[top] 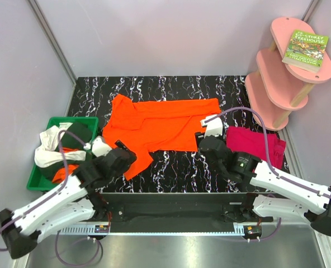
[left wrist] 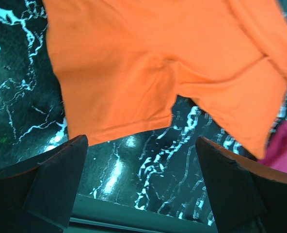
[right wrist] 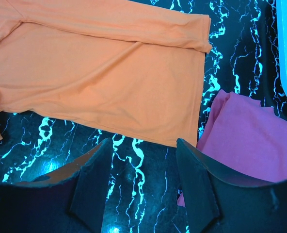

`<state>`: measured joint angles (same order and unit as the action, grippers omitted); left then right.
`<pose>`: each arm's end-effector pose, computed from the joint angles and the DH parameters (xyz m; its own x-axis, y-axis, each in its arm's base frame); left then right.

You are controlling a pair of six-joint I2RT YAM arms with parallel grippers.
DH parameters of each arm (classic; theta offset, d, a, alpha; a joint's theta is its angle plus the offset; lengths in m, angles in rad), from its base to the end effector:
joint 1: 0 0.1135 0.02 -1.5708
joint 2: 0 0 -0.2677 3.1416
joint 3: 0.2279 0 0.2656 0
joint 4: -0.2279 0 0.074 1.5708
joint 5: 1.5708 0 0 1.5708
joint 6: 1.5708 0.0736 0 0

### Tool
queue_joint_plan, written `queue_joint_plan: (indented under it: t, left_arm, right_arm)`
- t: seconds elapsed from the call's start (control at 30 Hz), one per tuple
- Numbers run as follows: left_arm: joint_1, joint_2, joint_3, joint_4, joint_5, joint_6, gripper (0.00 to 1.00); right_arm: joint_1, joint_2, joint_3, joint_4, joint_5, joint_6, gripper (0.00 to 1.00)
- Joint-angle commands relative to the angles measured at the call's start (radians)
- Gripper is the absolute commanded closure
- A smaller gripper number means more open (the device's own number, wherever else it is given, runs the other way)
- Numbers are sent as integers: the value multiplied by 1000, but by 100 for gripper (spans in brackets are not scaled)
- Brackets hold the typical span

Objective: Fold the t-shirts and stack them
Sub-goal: Grap the side of the flattened tshirt closest away from the robot with both arms

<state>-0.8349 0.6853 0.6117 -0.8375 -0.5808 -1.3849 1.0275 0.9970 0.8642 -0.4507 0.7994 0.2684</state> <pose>0.1362 -0.0902 0.2167 -0.4852 -0.6882 -0.5394 -0.4484 0.7254 -0.5222 0.1711 0.1813 0.2945 -0.3509 -0.2233 -0.9094 -0.2016 0.9664 -0.1595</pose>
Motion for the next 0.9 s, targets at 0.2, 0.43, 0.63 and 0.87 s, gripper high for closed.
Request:
queue_joint_plan:
  t: [0.2,0.43,0.63,0.87]
  left_arm:
    - [0,523,189,-74,29,-104,3]
    - [28,570,189,-87,15,-212,38]
    - [48,491,88,-107,38,-338,50]
    - [48,516,46,-189,119,-445,31]
  right_arm:
    - [-3,2,1,32,-20,17,37]
    - [-4,-29,-10,32,-23,12,37]
    - [-4,-26,-16,32,-37,22,37]
    - [-3,-1,-13,32,-51,28,37]
